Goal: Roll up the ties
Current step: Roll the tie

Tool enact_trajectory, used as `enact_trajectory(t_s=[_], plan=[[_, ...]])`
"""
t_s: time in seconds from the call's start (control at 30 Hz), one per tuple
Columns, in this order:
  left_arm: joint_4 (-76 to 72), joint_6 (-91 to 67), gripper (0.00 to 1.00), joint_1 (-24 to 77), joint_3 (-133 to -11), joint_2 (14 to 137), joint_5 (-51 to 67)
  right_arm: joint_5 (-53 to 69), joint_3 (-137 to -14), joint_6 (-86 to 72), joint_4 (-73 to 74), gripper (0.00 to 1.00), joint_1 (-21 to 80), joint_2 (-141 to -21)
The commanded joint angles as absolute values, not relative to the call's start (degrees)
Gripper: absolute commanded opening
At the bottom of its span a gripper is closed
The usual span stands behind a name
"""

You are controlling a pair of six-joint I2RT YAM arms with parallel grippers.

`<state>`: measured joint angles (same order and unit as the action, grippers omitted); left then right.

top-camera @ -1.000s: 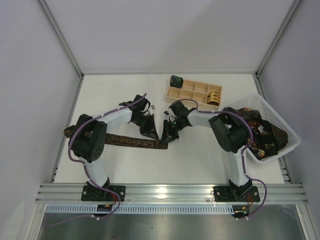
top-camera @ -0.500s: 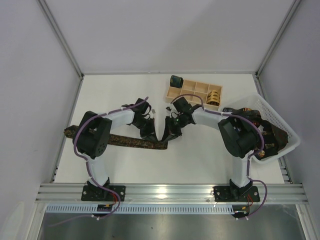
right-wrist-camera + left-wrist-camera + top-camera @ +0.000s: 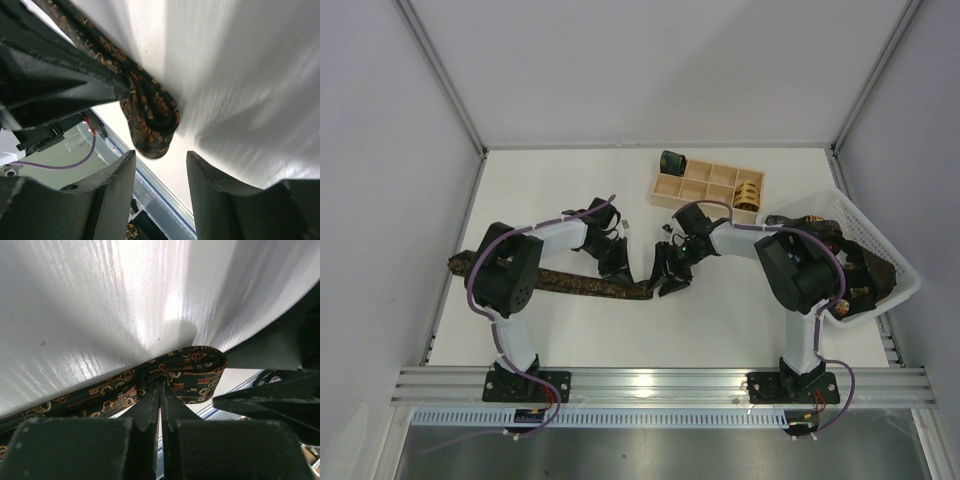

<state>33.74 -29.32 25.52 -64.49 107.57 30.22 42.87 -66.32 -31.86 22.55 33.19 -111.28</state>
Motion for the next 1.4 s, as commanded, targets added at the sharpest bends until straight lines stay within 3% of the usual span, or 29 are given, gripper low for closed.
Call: enact_trajectory(t_s=[0.0, 0.3, 0.4, 0.6, 0.73, 0.83, 1.13, 1.37], plan=[[34.72, -26.46, 0.04, 24.96, -63.02, 106.52, 26.72, 45.17, -68.20, -33.49, 18.64, 0.51, 33.75, -114.16], [35.07, -25.66, 0.04, 24.00, -62.75, 105.64, 25.76, 45.96, -68.99, -34.19, 16.79, 0.50, 34.01, -116.89], [34.98, -25.58, 0.04, 23.99, -62.40, 105.38, 25.66, 46.93, -69.00, -34.89, 15.91, 0.45, 34.01, -116.98], [34.19, -26.01, 0.04, 23.99, -61.70, 105.21, 25.93, 48.43, -68.91, -35.59, 15.29, 0.29, 34.10, -114.70], [34.28, -26.10, 0.04, 24.26, -62.05, 105.29, 26.10, 47.55, -68.21, -35.77, 16.34, 0.06, 33.93, -112.42], [34.28, -26.45, 0.04, 25.13, -62.93, 105.64, 26.28, 47.46, -66.89, -36.30, 16.35, 0.00, 33.75, -110.57], [34.28, -28.21, 0.04, 30.14, -67.06, 107.84, 27.86, 44.56, -64.25, -36.74, 18.54, 0.00, 33.66, -104.94], [34.19, -29.18, 0.04, 32.96, -69.43, 109.60, 29.09, 43.86, -68.45, -36.04, 23.01, 0.00, 35.94, -107.93]])
